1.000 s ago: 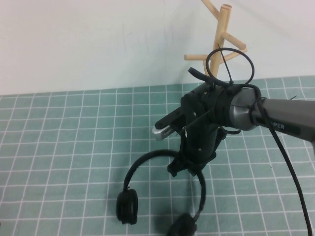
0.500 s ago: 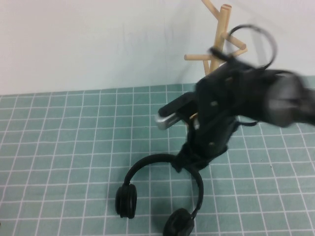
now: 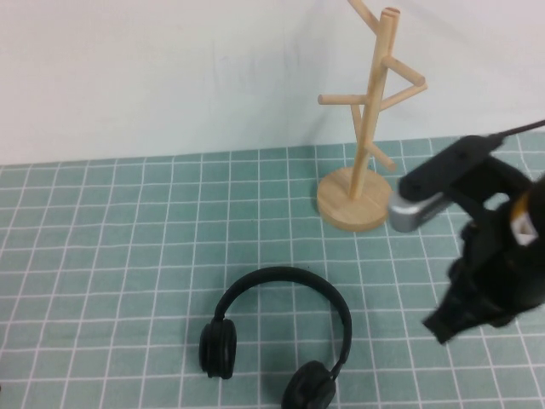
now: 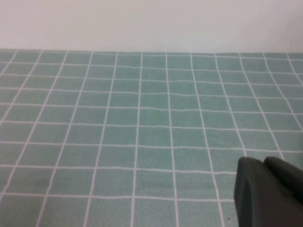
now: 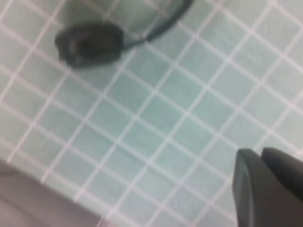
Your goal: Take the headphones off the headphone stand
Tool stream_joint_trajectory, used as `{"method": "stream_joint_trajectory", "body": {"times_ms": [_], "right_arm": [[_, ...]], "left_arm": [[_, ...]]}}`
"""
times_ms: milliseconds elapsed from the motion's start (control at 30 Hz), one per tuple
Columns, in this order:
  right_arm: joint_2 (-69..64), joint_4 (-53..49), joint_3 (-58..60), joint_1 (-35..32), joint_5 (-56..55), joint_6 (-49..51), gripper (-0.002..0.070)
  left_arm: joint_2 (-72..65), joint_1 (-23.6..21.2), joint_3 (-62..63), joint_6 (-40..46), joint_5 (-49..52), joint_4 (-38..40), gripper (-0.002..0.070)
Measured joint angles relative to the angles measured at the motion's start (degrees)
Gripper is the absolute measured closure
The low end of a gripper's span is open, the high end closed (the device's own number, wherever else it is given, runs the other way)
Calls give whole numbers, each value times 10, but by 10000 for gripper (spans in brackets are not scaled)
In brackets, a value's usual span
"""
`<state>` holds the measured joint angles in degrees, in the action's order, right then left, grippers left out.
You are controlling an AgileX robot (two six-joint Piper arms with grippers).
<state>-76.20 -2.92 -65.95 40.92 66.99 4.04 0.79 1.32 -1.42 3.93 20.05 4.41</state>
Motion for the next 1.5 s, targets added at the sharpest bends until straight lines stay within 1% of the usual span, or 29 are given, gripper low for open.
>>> {"method": "stream_joint_trajectory", "body": {"times_ms": [133,367,500,567,633,733,900,1000,1100,1300,1367,1500], "right_arm": [[26,-10,0,0,32,0,685],[38,-36,-8,1,36,1,685],[40,-72,-7,3,35,1,685],[53,-97,11,-2,10,1,685],[81,-108,45,-20,-55,1,685],[149,-100,127,-90,-184,1,685],[292,-35,311,-240,-418,1,685],[384,-15,411,-307,-529,1,685],[471,-6,497,-356,-586,1,685],[637,-5,634,-417,-625,1,685],[684,-5,663,-438,-640,1,685],[759,1,674,-486,-636,2,685]], "left_arm": [[0,0,0,0,0,0,679],[0,0,0,0,0,0,679],[0,0,0,0,0,0,679],[0,0,0,0,0,0,679],[0,0,0,0,0,0,679],[0,0,0,0,0,0,679],[0,0,0,0,0,0,679],[0,0,0,0,0,0,679],[0,0,0,0,0,0,679],[0,0,0,0,0,0,679],[0,0,0,0,0,0,679],[0,0,0,0,0,0,679]]}}
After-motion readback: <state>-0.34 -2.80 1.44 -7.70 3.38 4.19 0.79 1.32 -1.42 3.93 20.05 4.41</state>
